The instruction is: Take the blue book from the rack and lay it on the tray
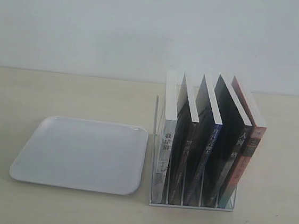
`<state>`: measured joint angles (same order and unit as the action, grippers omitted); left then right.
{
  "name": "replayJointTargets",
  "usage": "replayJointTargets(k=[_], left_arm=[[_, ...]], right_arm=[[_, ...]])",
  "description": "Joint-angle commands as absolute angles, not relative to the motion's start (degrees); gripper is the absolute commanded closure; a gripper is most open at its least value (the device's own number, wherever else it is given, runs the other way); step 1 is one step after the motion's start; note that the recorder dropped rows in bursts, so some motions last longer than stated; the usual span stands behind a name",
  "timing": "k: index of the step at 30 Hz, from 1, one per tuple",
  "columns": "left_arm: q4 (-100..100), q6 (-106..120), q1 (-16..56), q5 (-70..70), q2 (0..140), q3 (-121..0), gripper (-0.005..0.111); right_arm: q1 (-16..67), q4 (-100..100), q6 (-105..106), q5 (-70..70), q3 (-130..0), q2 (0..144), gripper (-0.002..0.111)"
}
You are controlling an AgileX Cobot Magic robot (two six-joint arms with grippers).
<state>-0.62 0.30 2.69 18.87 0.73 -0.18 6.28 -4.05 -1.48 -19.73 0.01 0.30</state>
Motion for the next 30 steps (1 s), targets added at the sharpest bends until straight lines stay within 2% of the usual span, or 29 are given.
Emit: replayJointTargets(k=[1, 11, 19, 30], left_arm=[[-0.6, 0.5, 2.6, 17.9, 0.5, 0.0, 0.103], [-0.6, 0.5, 2.6, 14.6, 0.5, 0.0, 0.103], [-0.6, 0.5, 2.6, 2.9, 0.5, 0.0, 0.103], [-0.6, 0.5, 2.6, 2.5, 0.5, 0.0, 0.103]], right_arm=[[6.5, -4.5, -1.3, -19.6, 0.0, 0.0, 0.108], [6.5, -4.5, -1.3, -19.6, 0.0, 0.0, 0.108], [6.5, -4.5, -1.3, -19.6, 0.0, 0.0, 0.108], [6.5, -4.5, -1.3, -19.6, 0.0, 0.0, 0.108]])
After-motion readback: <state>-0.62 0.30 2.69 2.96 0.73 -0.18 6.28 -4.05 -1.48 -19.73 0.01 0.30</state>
